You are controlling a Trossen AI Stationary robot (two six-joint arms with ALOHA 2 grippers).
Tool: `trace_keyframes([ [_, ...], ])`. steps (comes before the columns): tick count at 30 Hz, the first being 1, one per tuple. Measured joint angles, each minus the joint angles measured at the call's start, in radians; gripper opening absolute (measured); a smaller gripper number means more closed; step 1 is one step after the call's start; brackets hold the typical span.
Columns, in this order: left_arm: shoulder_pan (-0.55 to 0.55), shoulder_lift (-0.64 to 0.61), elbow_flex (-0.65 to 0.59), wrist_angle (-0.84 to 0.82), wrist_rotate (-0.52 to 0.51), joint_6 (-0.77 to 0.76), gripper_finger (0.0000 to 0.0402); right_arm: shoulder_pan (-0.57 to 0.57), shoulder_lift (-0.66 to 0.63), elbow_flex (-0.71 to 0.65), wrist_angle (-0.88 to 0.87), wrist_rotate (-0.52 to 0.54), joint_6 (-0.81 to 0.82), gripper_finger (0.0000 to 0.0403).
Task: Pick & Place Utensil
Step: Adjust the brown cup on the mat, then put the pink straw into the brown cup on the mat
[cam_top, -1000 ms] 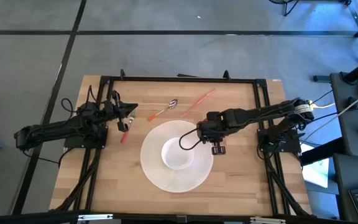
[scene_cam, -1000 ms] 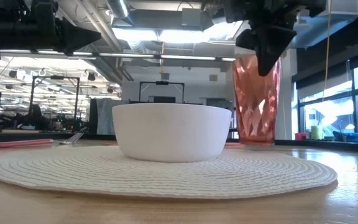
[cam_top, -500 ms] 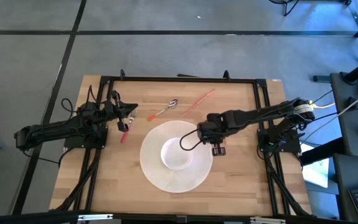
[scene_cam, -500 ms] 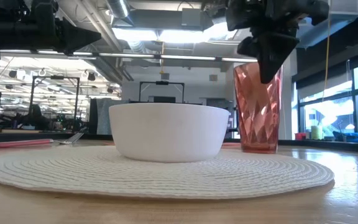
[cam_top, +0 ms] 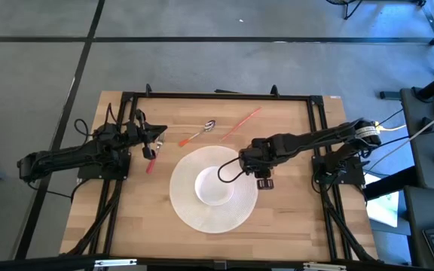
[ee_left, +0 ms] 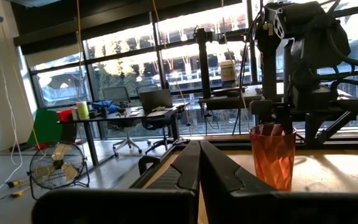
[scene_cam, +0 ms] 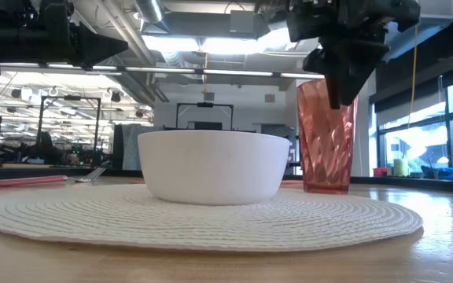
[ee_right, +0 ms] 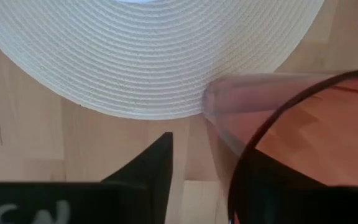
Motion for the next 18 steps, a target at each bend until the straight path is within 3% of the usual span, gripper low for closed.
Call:
trace_keyframes([
  [13, 0.0, 0.0, 0.0, 0.0, 0.0, -0.001, 0.0001, 0.009, -0.023, 0.195, -0.114, 0.021, 0.023, 0.0168],
  [18, 0.0, 0.0, 0.0, 0.0, 0.0, -0.001, 0.0007, 0.042, -0.189, 0.16, 0.204, 0.015, -0.18, 0.0154],
])
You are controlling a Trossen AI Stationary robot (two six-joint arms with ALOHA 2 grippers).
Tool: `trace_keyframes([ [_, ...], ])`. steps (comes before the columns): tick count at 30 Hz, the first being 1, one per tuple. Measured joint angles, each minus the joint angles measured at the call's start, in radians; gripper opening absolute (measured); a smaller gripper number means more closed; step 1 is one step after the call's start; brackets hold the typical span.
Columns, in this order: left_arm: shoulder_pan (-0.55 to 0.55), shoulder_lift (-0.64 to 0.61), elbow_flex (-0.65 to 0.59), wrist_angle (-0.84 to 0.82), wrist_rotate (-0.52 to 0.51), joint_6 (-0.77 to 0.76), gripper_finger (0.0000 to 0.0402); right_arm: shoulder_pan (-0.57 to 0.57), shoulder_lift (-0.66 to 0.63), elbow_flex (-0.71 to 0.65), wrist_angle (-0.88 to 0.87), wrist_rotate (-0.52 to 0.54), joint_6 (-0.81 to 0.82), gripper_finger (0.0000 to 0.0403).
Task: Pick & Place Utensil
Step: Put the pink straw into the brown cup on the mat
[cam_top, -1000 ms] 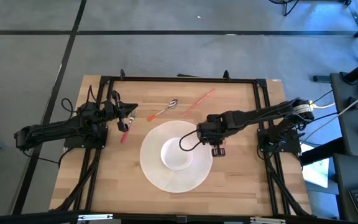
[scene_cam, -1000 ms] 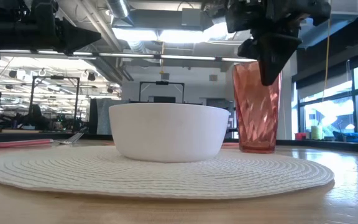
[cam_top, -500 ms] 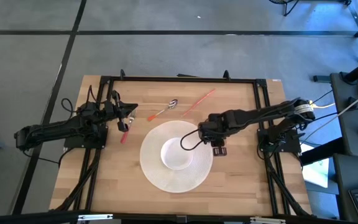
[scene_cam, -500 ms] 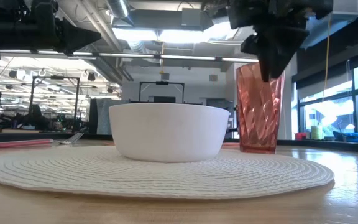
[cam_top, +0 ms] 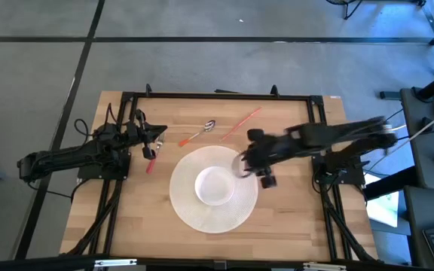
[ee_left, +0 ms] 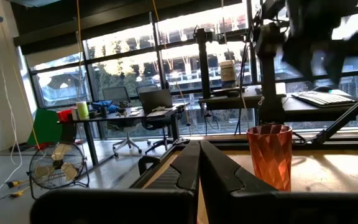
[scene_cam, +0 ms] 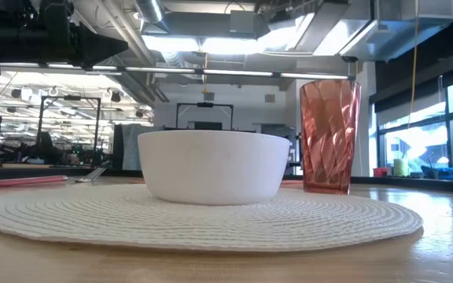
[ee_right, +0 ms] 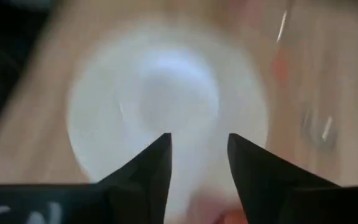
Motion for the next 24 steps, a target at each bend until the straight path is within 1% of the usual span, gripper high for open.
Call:
trace_keyframes([
  [3, 0.0, 0.0, 0.0, 0.0, 0.0, 0.0, 0.0008, -0.002, -0.145, -0.084, 0.184, -0.034, -0.024, 0.0135],
  [6, 0.0, 0.0, 0.0, 0.0, 0.0, 0.0, 0.0006, -0.003, -0.295, -0.215, 0.295, -0.036, -0.016, 0.0102],
  [9, 0.0, 0.0, 0.0, 0.0, 0.0, 0.0, 0.0003, -0.002, -0.463, -0.397, 0.407, -0.043, 0.008, 0.0053],
  [11, 0.0, 0.0, 0.0, 0.0, 0.0, 0.001, 0.0002, -0.002, -0.578, -0.544, 0.524, -0.069, 0.02, 0.0018],
  [12, 0.0, 0.0, 0.0, 0.0, 0.0, 0.0, 0.0002, -0.003, -0.63, -0.618, 0.6, -0.088, 0.027, 0.0009],
  [14, 0.0, 0.0, 0.0, 0.0, 0.0, 0.001, 0.0003, -0.003, -0.726, -0.764, 0.766, -0.118, 0.051, 0.001],
  [18, 0.0, 0.0, 0.0, 0.0, 0.0, 0.001, 0.0002, -0.002, -0.882, -1.011, 1.016, -0.119, 0.097, 0.0007],
  [21, 0.0, 0.0, 0.0, 0.0, -0.006, 0.001, 0.0001, -0.003, -0.969, -1.157, 1.126, -0.121, 0.079, 0.0004],
  [24, 0.0, 0.0, 0.0, 0.0, -0.047, 0.001, 0.0002, -0.003, -1.035, -1.264, 1.202, -0.12, 0.073, 0.0007],
])
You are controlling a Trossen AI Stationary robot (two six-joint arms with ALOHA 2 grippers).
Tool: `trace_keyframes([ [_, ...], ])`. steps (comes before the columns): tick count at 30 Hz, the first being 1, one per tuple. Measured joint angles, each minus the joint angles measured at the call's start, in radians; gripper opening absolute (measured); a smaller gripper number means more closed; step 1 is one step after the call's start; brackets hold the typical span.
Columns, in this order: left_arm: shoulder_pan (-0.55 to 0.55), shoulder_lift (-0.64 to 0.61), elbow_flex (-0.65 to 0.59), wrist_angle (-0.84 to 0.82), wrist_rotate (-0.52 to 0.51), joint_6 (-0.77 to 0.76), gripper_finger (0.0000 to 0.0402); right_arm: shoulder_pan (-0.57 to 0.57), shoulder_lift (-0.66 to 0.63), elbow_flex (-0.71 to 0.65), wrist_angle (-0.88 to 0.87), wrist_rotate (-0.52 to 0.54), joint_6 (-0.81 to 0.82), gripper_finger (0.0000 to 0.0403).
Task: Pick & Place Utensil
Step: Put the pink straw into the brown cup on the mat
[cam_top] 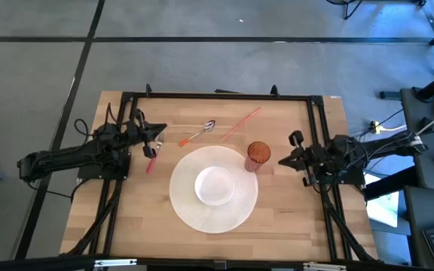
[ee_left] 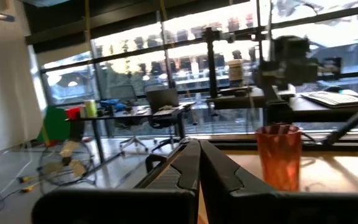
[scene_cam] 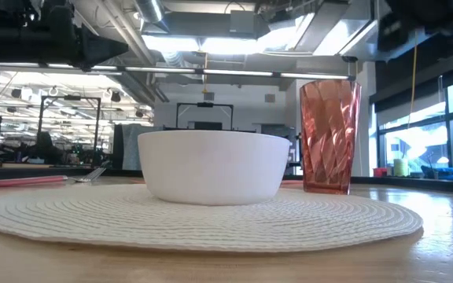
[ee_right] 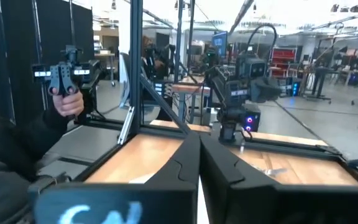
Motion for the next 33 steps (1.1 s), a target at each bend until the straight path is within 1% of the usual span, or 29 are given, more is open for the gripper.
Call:
trace_keyframes([
  [3, 0.0, 0.0, 0.0, 0.0, -0.067, -0.001, 0.0005, 0.0, -0.069, -0.066, 0.029, 0.0, -0.03, 0.0004],
  [5, 0.0, 0.0, 0.0, 0.0, -0.091, -0.013, 0.0005, -0.001, -0.117, -0.095, 0.03, 0.003, -0.061, 0.0003],
  [11, 0.0, 0.0, 0.0, 0.0, -0.097, -0.008, 0.0001, -0.026, -0.237, -0.162, 0.022, 0.03, -0.079, 0.0004],
  [15, 0.0, 0.0, 0.0, 0.0, -0.116, -0.003, 0.0003, -0.045, -0.293, -0.222, 0.016, 0.03, -0.054, 0.0003],
  [16, 0.0, 0.0, 0.0, 0.0, -0.117, -0.003, 0.0004, -0.05, -0.304, -0.223, -0.013, 0.032, -0.045, 0.0004],
  [19, 0.0, 0.0, 0.0, 0.0, -0.116, -0.001, 0.0003, -0.061, -0.318, -0.223, -0.065, 0.045, -0.007, 0.0006],
  [27, 0.0, 0.0, 0.0, 0.0, -0.117, 0.013, 0.0005, -0.063, -0.318, -0.223, -0.047, 0.045, -0.035, 0.0008],
  [33, 0.0, 0.0, 0.0, 0.0, -0.117, 0.034, 0.0002, -0.063, -0.318, -0.222, -0.032, 0.045, 0.004, 0.0011],
])
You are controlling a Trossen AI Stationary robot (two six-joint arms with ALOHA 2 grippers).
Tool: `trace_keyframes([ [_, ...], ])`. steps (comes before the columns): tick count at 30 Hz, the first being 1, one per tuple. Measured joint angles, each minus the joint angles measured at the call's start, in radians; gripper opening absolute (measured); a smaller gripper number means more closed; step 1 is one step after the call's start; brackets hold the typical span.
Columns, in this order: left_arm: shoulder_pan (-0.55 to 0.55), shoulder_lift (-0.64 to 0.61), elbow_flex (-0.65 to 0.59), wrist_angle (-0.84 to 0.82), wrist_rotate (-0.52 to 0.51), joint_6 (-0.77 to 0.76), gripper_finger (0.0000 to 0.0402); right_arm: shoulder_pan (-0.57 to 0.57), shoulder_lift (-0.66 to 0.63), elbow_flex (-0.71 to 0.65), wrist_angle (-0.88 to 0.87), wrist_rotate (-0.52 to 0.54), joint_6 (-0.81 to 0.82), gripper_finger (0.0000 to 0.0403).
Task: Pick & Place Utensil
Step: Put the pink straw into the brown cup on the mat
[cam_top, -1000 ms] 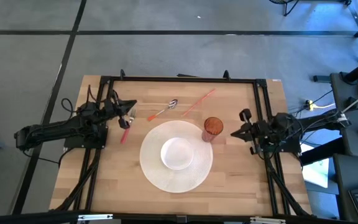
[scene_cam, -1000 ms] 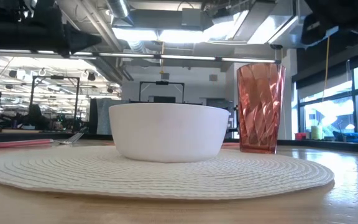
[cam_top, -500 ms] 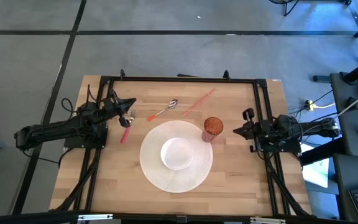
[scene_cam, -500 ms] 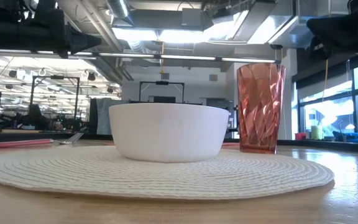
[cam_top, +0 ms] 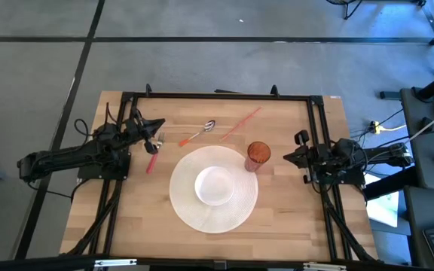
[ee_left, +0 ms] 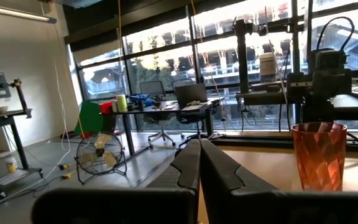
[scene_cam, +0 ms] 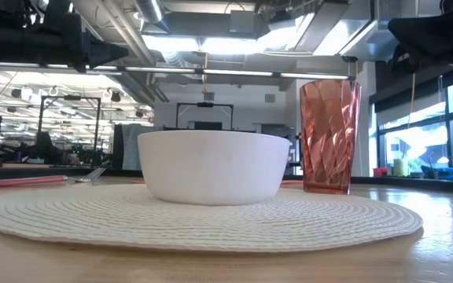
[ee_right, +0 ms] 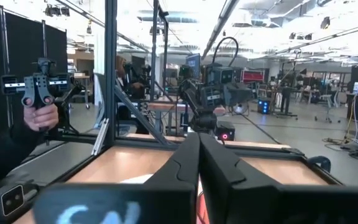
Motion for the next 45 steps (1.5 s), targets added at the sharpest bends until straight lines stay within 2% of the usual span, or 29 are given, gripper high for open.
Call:
trace_keyframes([
  [7, 0.0, 0.0, 0.0, 0.0, 0.0, 0.0, 0.0005, 0.0, 0.001, 0.0, -0.029, 0.003, -0.002, 0.0011],
  [13, 0.0, 0.0, 0.0, 0.004, -0.008, -0.008, 0.0002, 0.0, 0.001, 0.0, -0.075, 0.069, 0.006, 0.0012],
  [19, 0.0, 0.0, 0.0, -0.002, -0.018, -0.009, 0.0005, 0.0, 0.001, 0.0, -0.104, 0.071, 0.126, 0.0012],
  [33, 0.0, 0.001, 0.0, -0.059, -0.02, -0.03, 0.0004, 0.0, 0.001, 0.0, -0.131, 0.071, 0.106, 0.0012],
  [40, 0.0, 0.002, 0.0, -0.066, -0.154, -0.042, 0.0002, 0.0, 0.001, 0.0, -0.134, 0.071, 0.105, 0.0012],
  [45, 0.0, 0.002, 0.0, -0.067, -0.168, -0.043, 0.0007, 0.0, 0.001, 0.0, -0.147, 0.072, 0.101, 0.0012],
])
